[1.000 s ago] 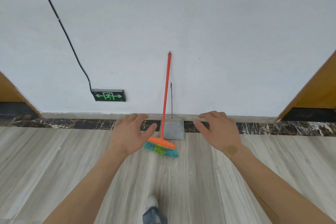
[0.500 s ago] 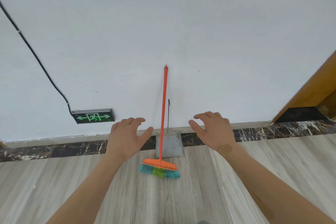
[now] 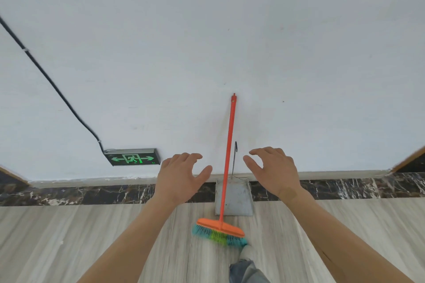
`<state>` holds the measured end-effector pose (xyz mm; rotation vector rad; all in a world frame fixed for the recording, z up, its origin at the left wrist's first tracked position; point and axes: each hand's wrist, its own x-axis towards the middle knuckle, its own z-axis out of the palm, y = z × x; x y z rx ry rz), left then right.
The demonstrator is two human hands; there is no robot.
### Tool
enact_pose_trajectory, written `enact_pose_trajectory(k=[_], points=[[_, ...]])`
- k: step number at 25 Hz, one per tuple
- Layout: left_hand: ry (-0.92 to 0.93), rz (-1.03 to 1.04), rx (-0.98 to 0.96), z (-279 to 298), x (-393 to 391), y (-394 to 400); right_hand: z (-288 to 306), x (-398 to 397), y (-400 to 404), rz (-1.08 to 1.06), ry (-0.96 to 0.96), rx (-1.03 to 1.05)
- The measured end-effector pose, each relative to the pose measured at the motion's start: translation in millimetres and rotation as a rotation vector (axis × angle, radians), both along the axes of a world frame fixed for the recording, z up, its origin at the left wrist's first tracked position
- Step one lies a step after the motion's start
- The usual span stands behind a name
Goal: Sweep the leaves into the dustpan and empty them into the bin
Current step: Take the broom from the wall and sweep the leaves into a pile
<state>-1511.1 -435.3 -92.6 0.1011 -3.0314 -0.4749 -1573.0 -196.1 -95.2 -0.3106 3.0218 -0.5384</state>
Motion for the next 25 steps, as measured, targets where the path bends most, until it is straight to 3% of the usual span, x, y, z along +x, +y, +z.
enact_pose_trajectory(k=[7, 11, 17, 25], points=[[-0.089, 0.003, 0.055, -9.4, -115.4, 14.3, -16.3, -109.3, 15.0, -0.032, -0.088, -0.050], [-0.219, 0.106, 0.382, -29.1, -163.3, 16.5, -29.3, -159.2, 6.8, -0.051, -0.178, -0.103], [-0.335, 0.143, 0.644, -54.9, -226.3, -3.0, -53.7, -230.1, -31.3, -0.172, -0.349, -0.341], [-0.392, 0.166, 0.709, -75.0, -240.0, -75.4, -98.7, -320.5, -91.0, -0.353, -0.512, -0.571]])
